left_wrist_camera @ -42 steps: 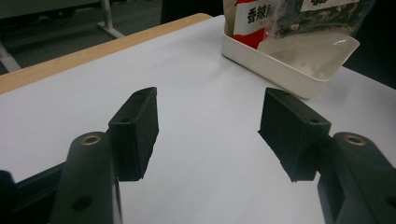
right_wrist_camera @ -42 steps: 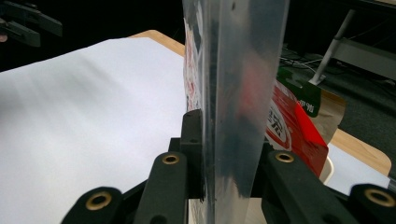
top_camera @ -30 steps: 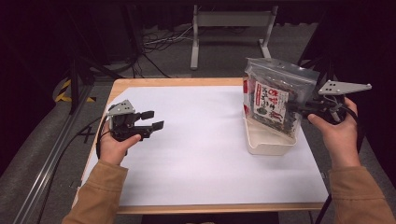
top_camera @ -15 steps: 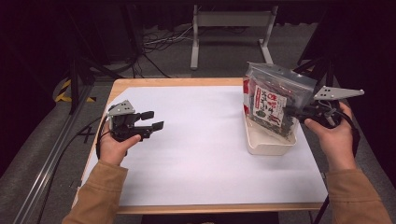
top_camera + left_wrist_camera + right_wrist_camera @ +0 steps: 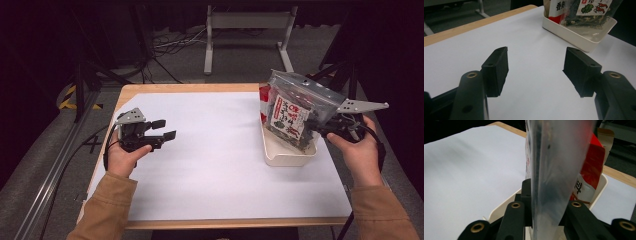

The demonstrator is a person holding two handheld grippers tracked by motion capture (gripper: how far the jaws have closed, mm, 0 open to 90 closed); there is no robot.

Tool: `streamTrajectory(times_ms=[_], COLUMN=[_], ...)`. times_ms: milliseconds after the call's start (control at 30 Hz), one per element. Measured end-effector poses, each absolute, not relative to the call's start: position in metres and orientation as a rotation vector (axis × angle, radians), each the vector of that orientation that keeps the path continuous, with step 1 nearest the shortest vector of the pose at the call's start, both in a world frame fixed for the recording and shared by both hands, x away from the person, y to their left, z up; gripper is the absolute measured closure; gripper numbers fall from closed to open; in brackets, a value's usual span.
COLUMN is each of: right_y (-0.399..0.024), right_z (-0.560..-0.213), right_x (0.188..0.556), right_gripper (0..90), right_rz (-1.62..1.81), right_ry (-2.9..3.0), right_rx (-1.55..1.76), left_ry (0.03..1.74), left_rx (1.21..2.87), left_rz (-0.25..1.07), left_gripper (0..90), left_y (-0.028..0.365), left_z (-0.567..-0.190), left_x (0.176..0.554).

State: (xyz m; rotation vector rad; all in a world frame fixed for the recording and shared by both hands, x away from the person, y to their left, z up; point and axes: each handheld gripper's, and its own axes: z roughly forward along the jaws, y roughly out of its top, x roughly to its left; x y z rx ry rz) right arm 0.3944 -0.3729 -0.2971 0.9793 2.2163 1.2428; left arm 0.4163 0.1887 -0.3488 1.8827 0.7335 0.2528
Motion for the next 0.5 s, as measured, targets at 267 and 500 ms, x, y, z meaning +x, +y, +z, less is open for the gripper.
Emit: streamTrajectory(times_ms=[267,500], right_y=[-0.361,-0.362], right_z=[-0.305,-0.307], right_x=[0.398,0.399], right_gripper=[77.4,77.2], right_rz=[1.188,1.183], right_ry=[2.263,2.265], right_rx=[0.951,0.920], left_ry=[0.733,0.729], left_rx=[1.882,1.890], left_rz=[0.254,0.257], left_gripper=[36.9,36.9], left_y=[0.189,0.189], left_z=[-0.349,-0.349], left_x=[0.416,0.416])
